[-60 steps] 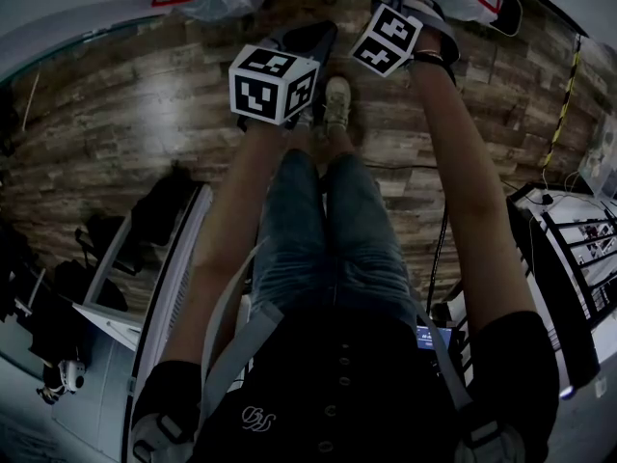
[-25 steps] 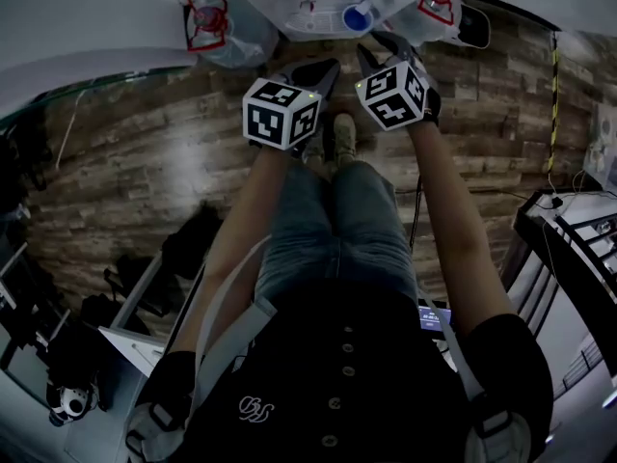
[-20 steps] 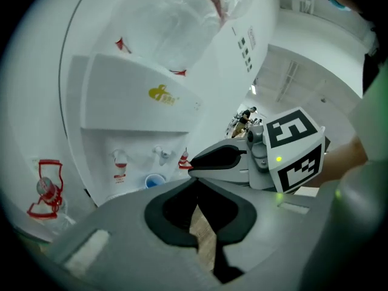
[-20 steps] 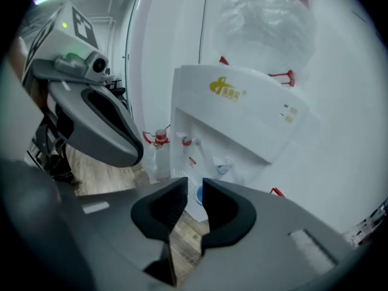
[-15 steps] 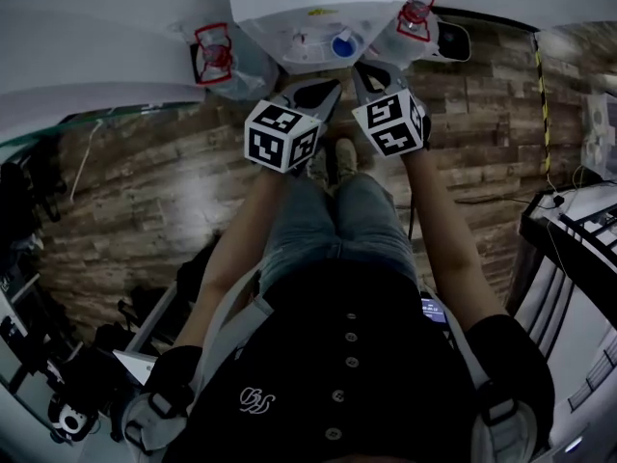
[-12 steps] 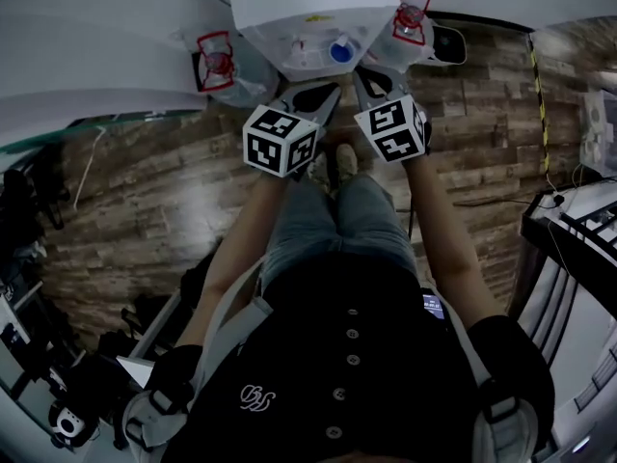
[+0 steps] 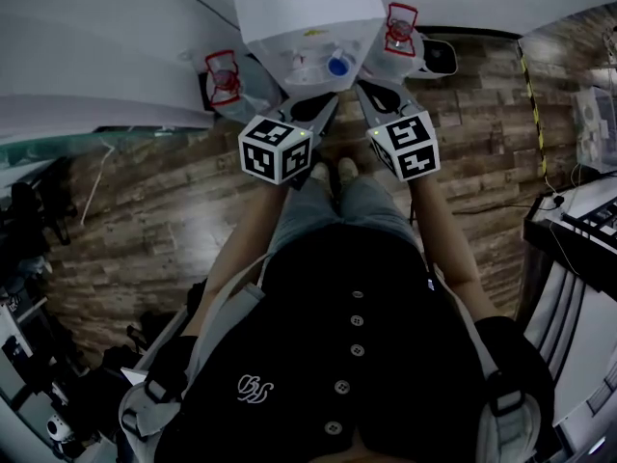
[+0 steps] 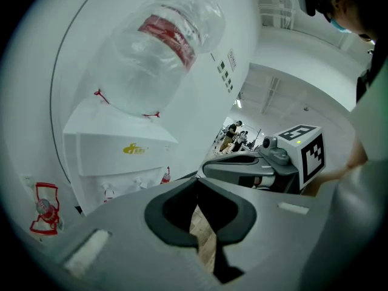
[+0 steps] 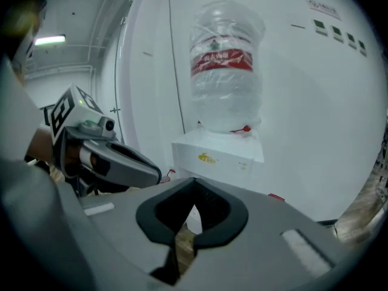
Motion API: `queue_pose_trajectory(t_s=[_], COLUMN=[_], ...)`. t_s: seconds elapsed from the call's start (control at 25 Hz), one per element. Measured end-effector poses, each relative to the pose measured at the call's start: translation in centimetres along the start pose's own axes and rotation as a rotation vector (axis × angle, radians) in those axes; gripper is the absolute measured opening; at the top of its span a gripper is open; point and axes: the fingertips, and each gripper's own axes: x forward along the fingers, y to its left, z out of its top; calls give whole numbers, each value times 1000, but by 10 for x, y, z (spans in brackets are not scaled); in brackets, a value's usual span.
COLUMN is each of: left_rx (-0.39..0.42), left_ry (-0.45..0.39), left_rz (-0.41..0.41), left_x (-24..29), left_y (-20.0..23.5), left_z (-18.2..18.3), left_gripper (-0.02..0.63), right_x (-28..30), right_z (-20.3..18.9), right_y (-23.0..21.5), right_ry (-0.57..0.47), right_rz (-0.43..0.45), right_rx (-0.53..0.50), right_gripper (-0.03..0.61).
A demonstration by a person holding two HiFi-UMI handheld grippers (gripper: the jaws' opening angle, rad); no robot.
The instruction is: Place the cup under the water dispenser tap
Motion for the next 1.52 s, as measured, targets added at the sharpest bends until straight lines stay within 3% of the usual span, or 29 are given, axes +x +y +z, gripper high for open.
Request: queue_pose_trajectory(t_s=[0.4, 0.72, 1.16, 1.52], left_rx=[15, 26, 46, 51], left_ry=[-56, -99, -63, -17], left_rz=[-25, -37, -54, 14], left_x=[-8, -13, -12, -15], left_y=[-22, -31, -48, -36], left_z=[21, 30, 13, 0], left_gripper=[0, 0, 0, 0], right_x=[-27, -38, -46, -42], right_z=[24, 12, 7, -5], right_y=[8, 12, 13, 26], right_ry=[-66, -79, -88, -61], right_rz=[49, 68, 114, 132], right_rx=[86, 154, 232, 225], right_gripper=[-1, -1, 0, -1])
